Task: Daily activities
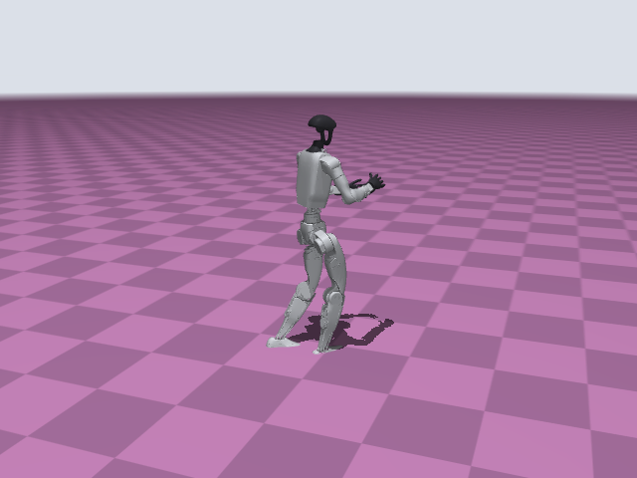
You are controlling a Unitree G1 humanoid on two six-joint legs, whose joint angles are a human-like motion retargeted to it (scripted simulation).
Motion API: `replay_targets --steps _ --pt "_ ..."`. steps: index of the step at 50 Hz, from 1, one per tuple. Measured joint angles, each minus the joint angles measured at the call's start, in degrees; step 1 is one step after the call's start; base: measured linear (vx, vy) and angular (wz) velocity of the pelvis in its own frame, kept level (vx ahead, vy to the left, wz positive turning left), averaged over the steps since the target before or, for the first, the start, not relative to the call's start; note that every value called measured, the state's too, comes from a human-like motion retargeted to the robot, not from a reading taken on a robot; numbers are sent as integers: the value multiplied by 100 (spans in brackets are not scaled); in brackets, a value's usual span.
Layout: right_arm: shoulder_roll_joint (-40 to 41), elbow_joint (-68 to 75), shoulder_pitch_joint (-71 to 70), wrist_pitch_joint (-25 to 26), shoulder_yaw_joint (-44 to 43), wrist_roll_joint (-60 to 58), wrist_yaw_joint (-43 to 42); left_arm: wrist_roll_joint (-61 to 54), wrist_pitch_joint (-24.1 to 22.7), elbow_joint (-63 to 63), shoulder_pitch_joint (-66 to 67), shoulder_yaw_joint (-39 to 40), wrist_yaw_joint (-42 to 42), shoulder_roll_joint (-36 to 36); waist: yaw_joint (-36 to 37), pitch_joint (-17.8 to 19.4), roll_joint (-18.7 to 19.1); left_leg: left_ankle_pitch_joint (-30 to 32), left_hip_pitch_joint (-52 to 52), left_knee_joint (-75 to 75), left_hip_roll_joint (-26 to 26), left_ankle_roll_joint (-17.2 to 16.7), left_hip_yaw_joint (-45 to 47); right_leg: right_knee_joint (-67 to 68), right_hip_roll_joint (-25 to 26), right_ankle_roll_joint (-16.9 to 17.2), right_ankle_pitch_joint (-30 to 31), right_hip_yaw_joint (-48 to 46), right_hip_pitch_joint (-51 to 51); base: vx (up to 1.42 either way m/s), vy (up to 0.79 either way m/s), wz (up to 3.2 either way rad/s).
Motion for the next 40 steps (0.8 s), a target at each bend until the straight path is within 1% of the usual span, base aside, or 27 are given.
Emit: replay_targets --steps 5,10,12,15,17,19,23,25,28,30,33,35,37,40 --pt "78 201 -341 -40 339 -26 212 -48 -2 201 -70 -23 120 -63 31 25 -153 -38 84 -247 -119 134 73 363 -130 36 -138 48 -203 -5 10 -5" --pt "95 43 -567 -123 664 -41 593 97 -18 442 -389 -141 243 -46 -64 129 -405 -9 155 -432 -369 234 99 1352 -365 36 -334 29 -673 -7 10 -6" --pt "91 -140 -592 -163 736 3 718 199 -22 522 -554 -209 280 -24 -100 177 -506 -4 179 -466 -467 264 157 1920 -632 -146 -417 -294 -879 -5 7 -32" --pt "18 -495 -599 -224 757 136 822 248 -13 619 -811 -311 304 15 -126 197 -555 -11 186 -541 -441 281 338 2530 -1368 -762 -440 -1239 -1102 0 5 -41" --pt "-81 -751 -546 -239 711 280 810 189 -28 680 -967 -403 299 2 -257 193 -576 5 188 -571 -423 287 293 2418 -1313 -742 -349 -1158 -1271 3 0 13" --pt "-229 -1022 -498 -207 629 472 749 74 -59 778 -1167 -488 283 -23 -348 139 -514 42 175 -681 -312 277 251 1975 -1103 -673 -115 -1043 -1409 9 -3 21" --pt "-328 -1254 -280 -215 528 675 533 -89 -96 824 -1226 -687 277 -89 -430 93 -477 -100 207 -461 -291 295 144 1410 -835 -529 168 -786 -1436 13 -9 23" --pt "-340 -1301 -211 -220 475 725 401 -157 -101 866 -1261 -772 294 -114 -431 57 -430 -212 212 -322 -250 298 81 1279 -724 -550 202 -750 -1360 19 -14 15" --pt "-286 -1247 -166 -210 454 744 196 -189 -91 968 -1290 -892 366 -186 -404 25 -326 -388 192 -16 -147 244 3 1237 -587 -718 -60 -808 -1226 21 -17 9" --pt "-229 -1161 -173 -200 481 718 73 -182 -77 1045 -1298 -963 424 -243 -376 14 -243 -364 132 225 -65 95 -103 1218 -469 -813 -207 -864 -1142 22 -17 2" --pt "-160 -1007 -259 -193 559 649 -55 -135 -47 1147 -1320 -998 482 -294 -291 -10 -63 125 -42 516 -14 -537 -663 1052 -173 -913 -236 -930 -1022 21 -14 -16" --pt "-137 -951 -281 -198 599 585 -126 -98 -29 1168 -1303 -1000 503 -316 -245 -22 13 407 -137 749 5 -903 -840 998 -52 -960 -280 -974 -966 18 -10 -5" --pt "-134 -936 -278 -208 621 527 -187 -61 -18 1155 -1280 -978 505 -324 -218 -28 63 609 -242 1001 79 -1112 -786 954 11 -986 -328 -1028 -909 15 -6 11" --pt "-153 -977 -213 -235 619 468 -240 0 -9 1107 -1225 -936 516 -327 -197 -43 107 770 -390 1295 244 -1168 -569 912 44 -1003 -389 -1104 -835 11 -4 17"
